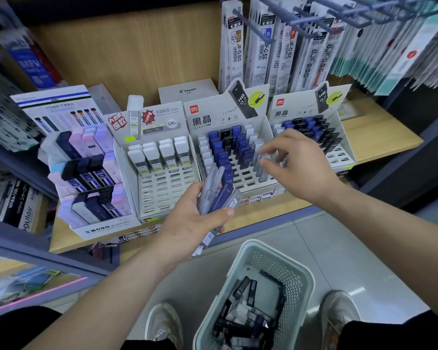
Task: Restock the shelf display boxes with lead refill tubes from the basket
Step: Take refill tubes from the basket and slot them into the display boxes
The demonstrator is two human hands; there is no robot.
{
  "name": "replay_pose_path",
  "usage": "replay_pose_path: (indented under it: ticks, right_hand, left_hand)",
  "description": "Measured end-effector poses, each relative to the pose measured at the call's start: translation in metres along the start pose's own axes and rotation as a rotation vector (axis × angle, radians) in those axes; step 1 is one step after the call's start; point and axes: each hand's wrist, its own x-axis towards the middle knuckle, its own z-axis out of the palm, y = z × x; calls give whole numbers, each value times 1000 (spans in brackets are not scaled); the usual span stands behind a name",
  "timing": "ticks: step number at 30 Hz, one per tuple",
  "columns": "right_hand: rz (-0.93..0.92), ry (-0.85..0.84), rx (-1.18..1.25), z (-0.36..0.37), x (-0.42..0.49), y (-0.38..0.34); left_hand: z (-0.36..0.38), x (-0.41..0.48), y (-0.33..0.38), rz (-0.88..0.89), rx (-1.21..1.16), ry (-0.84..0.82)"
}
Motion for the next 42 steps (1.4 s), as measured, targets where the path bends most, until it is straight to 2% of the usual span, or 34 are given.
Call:
replay_pose_path:
  ticks: [3, 5, 8, 22, 27, 32, 38, 42]
  right_hand:
    - [115, -218, 382, 2, -11, -33]
    - [152, -355, 515, 6, -18, -44]
    - [210, -440, 648, 8, -23, -45]
    - [325, -267, 785, -16, -30, -16]
    - [370, -279, 865, -19, -37, -13]
    - [361, -296, 813, -17, -43, -13]
    - [341, -476, 775, -14, -50, -18]
    - [344, -464, 777, -7, -52, -23]
  left_hand:
    - [4, 2, 2, 6, -48, 1]
    - [7, 4, 3, 8, -74, 2]
    - [11, 5, 5, 7, -97, -2]
    - [16, 11, 6, -16, -127, 85]
    - [14, 13, 9, 26, -141, 127]
    - [14, 14, 12, 86, -112, 173]
    - [16, 16, 15, 145, -92, 225]
    - [18, 15, 15, 157, -45, 200]
